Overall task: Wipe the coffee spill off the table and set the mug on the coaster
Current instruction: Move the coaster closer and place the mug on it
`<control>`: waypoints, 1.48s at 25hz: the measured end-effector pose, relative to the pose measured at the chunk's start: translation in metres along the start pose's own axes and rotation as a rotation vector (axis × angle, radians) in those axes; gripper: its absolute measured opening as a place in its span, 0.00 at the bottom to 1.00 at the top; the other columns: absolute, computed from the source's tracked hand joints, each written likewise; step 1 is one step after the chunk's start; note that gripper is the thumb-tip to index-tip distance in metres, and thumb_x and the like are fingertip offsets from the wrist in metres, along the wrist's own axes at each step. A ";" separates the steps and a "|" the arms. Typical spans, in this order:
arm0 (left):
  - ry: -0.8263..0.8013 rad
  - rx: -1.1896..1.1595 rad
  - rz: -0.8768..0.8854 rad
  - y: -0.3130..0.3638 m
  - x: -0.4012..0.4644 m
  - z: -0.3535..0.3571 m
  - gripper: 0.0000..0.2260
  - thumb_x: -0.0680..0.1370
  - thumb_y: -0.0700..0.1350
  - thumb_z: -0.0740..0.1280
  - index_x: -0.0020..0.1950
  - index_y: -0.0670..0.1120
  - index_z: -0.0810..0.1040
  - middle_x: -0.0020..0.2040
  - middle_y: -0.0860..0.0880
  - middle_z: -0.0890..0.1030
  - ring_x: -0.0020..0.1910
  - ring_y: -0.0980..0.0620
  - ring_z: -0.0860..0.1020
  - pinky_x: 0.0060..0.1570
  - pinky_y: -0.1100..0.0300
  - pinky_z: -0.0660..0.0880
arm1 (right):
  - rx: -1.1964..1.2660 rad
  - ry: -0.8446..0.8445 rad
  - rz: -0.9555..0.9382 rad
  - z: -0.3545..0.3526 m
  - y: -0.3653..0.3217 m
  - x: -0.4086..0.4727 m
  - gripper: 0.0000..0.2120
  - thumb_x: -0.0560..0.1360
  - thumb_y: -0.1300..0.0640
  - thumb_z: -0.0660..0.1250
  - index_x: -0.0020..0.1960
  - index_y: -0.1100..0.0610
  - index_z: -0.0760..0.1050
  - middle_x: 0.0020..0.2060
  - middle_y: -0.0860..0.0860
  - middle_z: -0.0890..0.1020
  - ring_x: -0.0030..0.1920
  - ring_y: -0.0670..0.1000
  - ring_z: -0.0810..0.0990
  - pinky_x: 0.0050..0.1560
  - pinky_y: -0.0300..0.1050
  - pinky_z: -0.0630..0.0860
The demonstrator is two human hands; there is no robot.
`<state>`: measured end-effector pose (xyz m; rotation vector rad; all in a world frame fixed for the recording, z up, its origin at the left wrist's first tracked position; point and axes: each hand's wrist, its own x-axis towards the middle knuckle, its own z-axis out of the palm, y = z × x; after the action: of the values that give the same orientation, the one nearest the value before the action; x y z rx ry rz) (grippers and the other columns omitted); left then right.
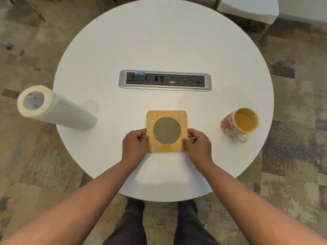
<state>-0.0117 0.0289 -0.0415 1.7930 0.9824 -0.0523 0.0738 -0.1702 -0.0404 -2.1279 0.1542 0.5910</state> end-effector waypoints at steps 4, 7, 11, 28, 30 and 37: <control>0.014 0.053 0.010 -0.006 0.001 0.001 0.14 0.80 0.40 0.69 0.66 0.44 0.82 0.53 0.52 0.84 0.57 0.52 0.82 0.62 0.54 0.77 | -0.027 0.004 -0.006 0.007 0.006 -0.001 0.18 0.74 0.61 0.71 0.63 0.53 0.80 0.46 0.46 0.80 0.43 0.45 0.79 0.51 0.41 0.74; 0.016 0.090 0.029 -0.006 0.001 0.004 0.15 0.80 0.39 0.68 0.66 0.44 0.82 0.49 0.53 0.83 0.55 0.51 0.82 0.58 0.58 0.75 | -0.048 0.015 -0.003 0.009 0.007 0.002 0.18 0.73 0.61 0.71 0.63 0.53 0.80 0.44 0.46 0.79 0.43 0.44 0.78 0.49 0.39 0.71; 0.020 0.128 0.058 -0.006 -0.001 0.006 0.15 0.80 0.39 0.68 0.67 0.43 0.81 0.46 0.53 0.84 0.52 0.50 0.82 0.54 0.61 0.72 | -0.090 0.016 -0.022 0.011 0.010 0.005 0.19 0.73 0.61 0.70 0.63 0.53 0.80 0.46 0.49 0.80 0.43 0.43 0.77 0.46 0.38 0.69; 0.040 0.914 0.844 -0.025 0.005 0.006 0.13 0.76 0.45 0.73 0.61 0.47 0.84 0.62 0.45 0.83 0.56 0.36 0.78 0.46 0.47 0.77 | -0.871 -0.025 -0.654 0.021 0.021 -0.014 0.20 0.80 0.50 0.60 0.71 0.49 0.72 0.74 0.53 0.71 0.71 0.62 0.67 0.62 0.61 0.69; 0.010 0.886 0.825 -0.015 0.003 0.009 0.13 0.75 0.44 0.73 0.59 0.46 0.84 0.60 0.44 0.83 0.55 0.37 0.78 0.46 0.45 0.78 | -0.748 -0.023 -0.630 0.015 0.020 -0.019 0.19 0.80 0.50 0.60 0.70 0.50 0.73 0.72 0.53 0.72 0.71 0.59 0.68 0.63 0.59 0.67; -0.406 0.377 0.691 0.080 -0.020 0.088 0.24 0.79 0.44 0.70 0.76 0.45 0.71 0.70 0.48 0.75 0.67 0.50 0.74 0.66 0.62 0.67 | 0.291 0.380 0.092 -0.053 0.045 -0.034 0.04 0.77 0.57 0.68 0.47 0.49 0.78 0.40 0.46 0.81 0.42 0.49 0.79 0.46 0.46 0.78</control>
<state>0.0610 -0.0627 -0.0117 2.2632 0.0355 -0.1682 0.0488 -0.2429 -0.0317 -1.9340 0.5199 0.1936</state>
